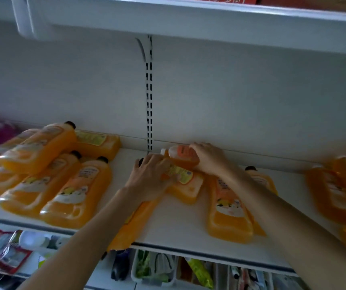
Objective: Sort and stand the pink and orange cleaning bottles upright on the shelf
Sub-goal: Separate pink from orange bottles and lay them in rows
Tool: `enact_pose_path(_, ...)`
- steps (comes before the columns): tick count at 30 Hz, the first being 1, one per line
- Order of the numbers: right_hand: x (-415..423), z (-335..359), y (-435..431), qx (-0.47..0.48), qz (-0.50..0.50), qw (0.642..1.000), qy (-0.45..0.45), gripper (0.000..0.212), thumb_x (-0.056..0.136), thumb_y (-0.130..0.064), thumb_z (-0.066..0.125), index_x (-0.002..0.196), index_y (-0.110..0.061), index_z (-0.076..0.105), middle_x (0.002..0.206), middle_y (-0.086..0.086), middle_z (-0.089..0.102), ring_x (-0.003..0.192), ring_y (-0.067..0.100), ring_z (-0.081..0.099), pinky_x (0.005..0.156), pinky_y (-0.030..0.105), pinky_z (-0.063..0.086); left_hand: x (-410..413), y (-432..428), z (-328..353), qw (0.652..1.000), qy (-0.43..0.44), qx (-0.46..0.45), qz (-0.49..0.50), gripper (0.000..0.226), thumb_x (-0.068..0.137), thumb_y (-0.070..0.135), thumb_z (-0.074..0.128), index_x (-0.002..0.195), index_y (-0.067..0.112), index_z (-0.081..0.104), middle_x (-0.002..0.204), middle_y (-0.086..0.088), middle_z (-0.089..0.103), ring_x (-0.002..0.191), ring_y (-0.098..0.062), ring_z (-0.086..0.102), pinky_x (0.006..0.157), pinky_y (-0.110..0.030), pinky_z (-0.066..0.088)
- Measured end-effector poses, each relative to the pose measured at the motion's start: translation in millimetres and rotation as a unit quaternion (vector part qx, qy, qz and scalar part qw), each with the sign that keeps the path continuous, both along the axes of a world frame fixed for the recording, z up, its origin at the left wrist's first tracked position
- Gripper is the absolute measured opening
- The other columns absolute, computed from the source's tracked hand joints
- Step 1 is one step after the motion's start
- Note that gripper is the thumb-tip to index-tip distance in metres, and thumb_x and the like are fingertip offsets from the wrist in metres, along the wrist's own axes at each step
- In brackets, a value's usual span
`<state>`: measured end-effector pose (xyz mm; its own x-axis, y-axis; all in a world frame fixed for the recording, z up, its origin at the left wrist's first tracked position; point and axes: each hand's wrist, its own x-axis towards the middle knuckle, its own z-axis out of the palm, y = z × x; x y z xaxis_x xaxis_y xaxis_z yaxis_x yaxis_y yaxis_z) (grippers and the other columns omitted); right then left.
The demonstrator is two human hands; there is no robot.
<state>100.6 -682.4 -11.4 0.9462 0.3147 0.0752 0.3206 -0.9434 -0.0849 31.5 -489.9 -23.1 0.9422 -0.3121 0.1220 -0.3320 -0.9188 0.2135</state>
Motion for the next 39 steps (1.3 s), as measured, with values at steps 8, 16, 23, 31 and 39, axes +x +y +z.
enact_pose_path(8, -3, -6, 12, 0.012, -0.022, 0.998, -0.053, 0.057, 0.080, -0.047, 0.063, 0.127, -0.019, 0.049, 0.123, 0.009, 0.060, 0.111, 0.030, 0.056, 0.087, 0.037, 0.048, 15, 21, 3, 1.000, -0.012, -0.012, -0.020, 0.053, 0.091, 0.056, 0.037, 0.137, 0.031, 0.032, 0.144, 0.006, 0.033, 0.134, -0.016, 0.027, 0.106, -0.037, 0.022)
enact_pose_path(16, -59, 39, 15, 0.374, -0.044, 0.921, -0.099, 0.045, 0.083, -0.030, 0.068, 0.121, -0.015, 0.050, 0.088, -0.012, 0.061, 0.076, -0.001, 0.062, 0.064, 0.009, 0.045, 11, 19, 8, 0.997, -0.067, -0.046, -0.016, 0.064, 0.088, 0.059, 0.038, 0.138, 0.020, 0.033, 0.146, -0.005, 0.032, 0.135, -0.023, 0.024, 0.109, -0.037, 0.019)
enact_pose_path(23, -94, 61, 36, 0.683, -0.050, 0.727, 0.052, 0.022, 0.093, -0.036, 0.047, 0.098, -0.023, 0.063, 0.089, -0.003, 0.073, 0.089, 0.018, 0.069, 0.067, 0.025, 0.055, -25, -15, 46, 0.923, 0.059, -0.370, -0.088, 0.078, 0.083, 0.032, 0.065, 0.141, 0.020, 0.014, 0.107, 0.018, 0.041, 0.087, 0.001, 0.046, 0.060, 0.006, 0.033)
enact_pose_path(31, -129, 49, -2, 0.527, -0.106, 0.841, -0.056, 0.066, 0.077, -0.037, 0.072, 0.133, -0.027, 0.037, 0.102, -0.023, 0.060, 0.095, 0.002, 0.063, 0.084, 0.028, 0.054, -39, -54, 19, 0.869, 0.079, -0.471, -0.130, 0.075, 0.081, 0.053, 0.061, 0.143, 0.034, 0.023, 0.119, 0.008, 0.059, 0.100, -0.002, 0.060, 0.077, -0.016, 0.052)
enact_pose_path(39, -151, 49, -75, 0.453, -0.173, 0.864, -0.132, 0.110, 0.072, -0.039, 0.076, 0.149, -0.025, -0.002, 0.134, -0.004, 0.051, 0.117, 0.010, 0.053, 0.096, 0.025, 0.045, -47, -140, 19, 0.879, 0.103, -0.439, -0.155, 0.081, 0.076, 0.070, 0.051, 0.142, 0.048, 0.011, 0.138, 0.009, 0.044, 0.122, -0.015, 0.048, 0.096, -0.035, 0.046)
